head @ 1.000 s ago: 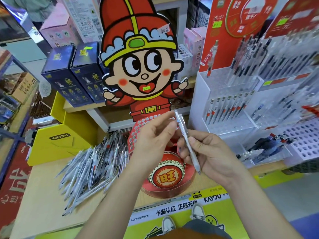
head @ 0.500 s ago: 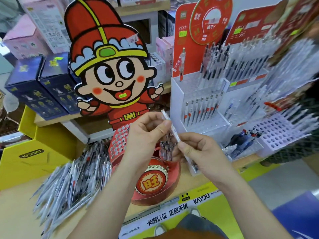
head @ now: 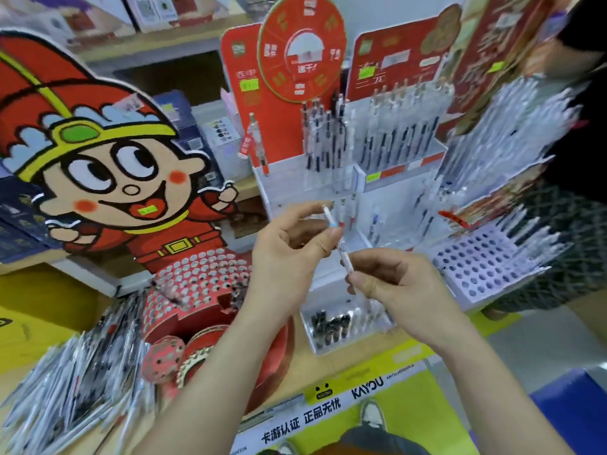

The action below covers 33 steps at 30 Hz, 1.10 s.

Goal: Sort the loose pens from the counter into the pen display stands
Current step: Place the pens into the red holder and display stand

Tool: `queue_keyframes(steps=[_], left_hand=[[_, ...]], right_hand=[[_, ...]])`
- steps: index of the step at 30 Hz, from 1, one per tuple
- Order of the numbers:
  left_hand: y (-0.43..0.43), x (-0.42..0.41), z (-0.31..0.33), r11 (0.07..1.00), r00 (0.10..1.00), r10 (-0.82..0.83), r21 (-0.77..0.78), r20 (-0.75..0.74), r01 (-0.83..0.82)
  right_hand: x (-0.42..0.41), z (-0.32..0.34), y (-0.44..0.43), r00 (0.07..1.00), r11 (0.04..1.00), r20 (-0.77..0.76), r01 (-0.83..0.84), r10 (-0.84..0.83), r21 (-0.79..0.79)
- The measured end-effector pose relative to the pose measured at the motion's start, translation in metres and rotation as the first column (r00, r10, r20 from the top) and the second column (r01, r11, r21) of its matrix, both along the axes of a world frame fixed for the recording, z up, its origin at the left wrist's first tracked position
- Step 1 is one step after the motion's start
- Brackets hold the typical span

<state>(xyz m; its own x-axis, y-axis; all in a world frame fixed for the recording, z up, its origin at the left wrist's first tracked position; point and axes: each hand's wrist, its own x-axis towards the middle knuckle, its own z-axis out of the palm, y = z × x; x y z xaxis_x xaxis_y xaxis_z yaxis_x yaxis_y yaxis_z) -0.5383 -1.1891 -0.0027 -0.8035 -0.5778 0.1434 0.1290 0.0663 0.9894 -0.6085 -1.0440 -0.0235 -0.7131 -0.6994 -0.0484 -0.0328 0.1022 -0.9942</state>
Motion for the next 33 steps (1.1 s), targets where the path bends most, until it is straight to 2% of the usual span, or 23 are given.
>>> queue_keyframes(steps=[3,9,10,12,14,16,18,23,25,26,27,28,30,32,33], left_hand=[[0.022,-0.031,-0.004,0.998,0.998,-0.057,0.03,0.028,0.056],[0.05,-0.075,-0.015,0.998,0.997,-0.031,0.063,0.071,0.027],[0.05,-0.081,-0.02,1.0,0.996,0.013,0.012,0.091,-0.014],[0.047,-0.091,-0.033,0.968,0.981,0.12,-0.236,0.15,-0.082],[0.046,-0.099,-0.043,0.866,0.963,0.157,-0.5,0.217,-0.028],[0.046,-0.106,-0.049,0.754,0.952,0.192,-0.657,0.239,0.013],[0.045,-0.112,-0.05,0.674,0.944,0.246,-0.739,0.22,-0.004],[0.041,-0.117,-0.051,0.597,0.91,0.318,-0.802,0.266,0.026],[0.044,-0.118,-0.046,0.529,0.912,0.328,-0.848,0.247,0.039],[0.051,-0.119,-0.04,0.529,0.926,0.315,-0.848,0.209,0.011],[0.06,-0.121,-0.031,0.586,0.947,0.266,-0.81,0.182,-0.009],[0.073,-0.124,-0.024,0.69,0.966,0.181,-0.724,0.186,0.01],[0.098,-0.134,-0.013,0.881,0.965,-0.038,-0.446,0.261,0.156],[0.118,-0.147,-0.014,0.953,0.944,-0.201,-0.171,0.262,0.25],[0.124,-0.154,-0.016,0.965,0.948,-0.219,-0.09,0.229,0.245]], right_hand=[[-0.029,-0.004,0.024,0.997,0.998,-0.052,0.055,-0.053,0.039],[-0.073,-0.019,0.055,1.0,1.0,0.011,0.026,-0.026,0.016],[-0.078,-0.021,0.058,1.0,1.0,0.03,0.007,-0.007,0.01],[-0.088,-0.025,0.064,0.998,1.0,0.064,-0.013,0.011,0.028],[-0.095,-0.028,0.068,0.993,0.999,0.117,-0.013,0.007,0.05],[-0.1,-0.031,0.07,0.99,0.998,0.142,-0.013,0.004,0.058],[-0.104,-0.033,0.071,0.99,0.998,0.138,0.013,-0.021,0.056],[-0.112,-0.036,0.076,0.98,0.995,0.171,0.102,-0.101,0.005],[-0.117,-0.037,0.082,0.973,0.99,0.186,0.142,-0.139,-0.002],[-0.12,-0.037,0.086,0.969,0.987,0.189,0.16,-0.157,-0.002],[-0.124,-0.037,0.09,0.968,0.985,0.183,0.172,-0.17,0.003],[-0.127,-0.036,0.094,0.97,0.984,0.166,0.176,-0.176,0.012],[-0.133,-0.035,0.105,0.975,0.982,0.12,0.187,-0.188,0.026],[-0.137,-0.035,0.116,0.976,0.98,0.085,0.199,-0.201,0.026],[-0.138,-0.036,0.122,0.977,0.98,0.079,0.199,-0.2,0.022]])
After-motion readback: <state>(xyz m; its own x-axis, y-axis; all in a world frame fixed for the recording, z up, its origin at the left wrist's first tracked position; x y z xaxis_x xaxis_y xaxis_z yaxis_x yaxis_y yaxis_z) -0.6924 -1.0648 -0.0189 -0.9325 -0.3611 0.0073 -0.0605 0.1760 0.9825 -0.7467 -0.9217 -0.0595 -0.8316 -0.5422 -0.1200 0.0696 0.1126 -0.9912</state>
